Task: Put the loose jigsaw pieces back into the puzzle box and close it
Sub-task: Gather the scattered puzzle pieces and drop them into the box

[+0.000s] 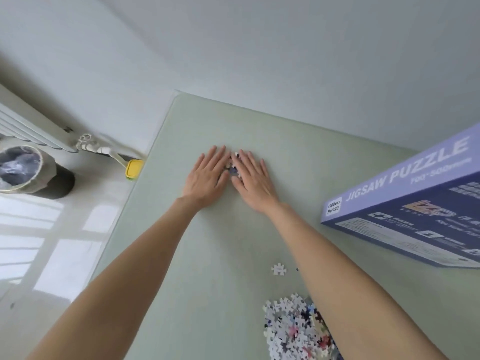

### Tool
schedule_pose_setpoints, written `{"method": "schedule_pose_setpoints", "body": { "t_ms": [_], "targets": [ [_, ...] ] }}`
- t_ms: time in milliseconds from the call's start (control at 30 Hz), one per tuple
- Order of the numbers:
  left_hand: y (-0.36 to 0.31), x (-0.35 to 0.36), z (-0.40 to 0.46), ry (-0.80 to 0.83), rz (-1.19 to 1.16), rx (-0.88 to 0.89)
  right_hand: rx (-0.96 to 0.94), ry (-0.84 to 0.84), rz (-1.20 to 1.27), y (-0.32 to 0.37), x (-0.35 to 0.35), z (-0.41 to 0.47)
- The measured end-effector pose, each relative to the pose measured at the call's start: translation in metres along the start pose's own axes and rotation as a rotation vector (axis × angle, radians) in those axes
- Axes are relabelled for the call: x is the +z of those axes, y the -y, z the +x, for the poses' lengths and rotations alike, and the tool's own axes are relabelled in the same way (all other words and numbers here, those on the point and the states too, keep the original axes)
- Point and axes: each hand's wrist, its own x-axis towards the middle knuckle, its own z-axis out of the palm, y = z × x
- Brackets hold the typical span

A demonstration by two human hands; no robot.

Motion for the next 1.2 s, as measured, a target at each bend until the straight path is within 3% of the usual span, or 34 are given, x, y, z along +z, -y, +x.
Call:
{"method": "schedule_pose_setpoints", "body": {
  "t_ms": [233,533,700,800,867,967,1033,1133,1200],
  "targets": [
    [-0.072,0.027,-0.091,0.125,-0.141,0.114,-0.1,0.139,-0.017,-0.024,-0.008,-0.127],
    [-0.192,0.059,-0.213,0.354,-0.275,0.232,0.078,0.277,0.019,-0.041,-0.019,-0.324],
    [-0.214,0.049,-0.261,0.439,-0.336,0.166,0.201,0.19,0.135,-0.039,-0.02,-0.39],
    [-0.21,0.041,-0.284,0.292,-0.149,0.162,0.527,0.096,0.068,-0.048,-0.021,-0.421],
    [-0.205,0.039,-0.298,0.201,-0.006,0.014,0.695,0.076,0.064,-0.051,-0.024,-0.43],
    [-0.197,0.038,-0.309,0.237,-0.025,-0.274,0.617,0.084,0.044,-0.039,-0.019,-0.427],
    [-0.193,0.038,-0.307,0.235,-0.065,-0.358,0.494,0.098,0.076,-0.026,-0.013,-0.426],
    [-0.191,0.033,-0.296,0.262,-0.058,-0.324,0.447,0.074,0.126,-0.019,-0.01,-0.428],
    [-0.198,0.032,-0.29,0.355,-0.053,-0.241,0.522,0.052,0.068,-0.02,-0.014,-0.429]
  ]
}}
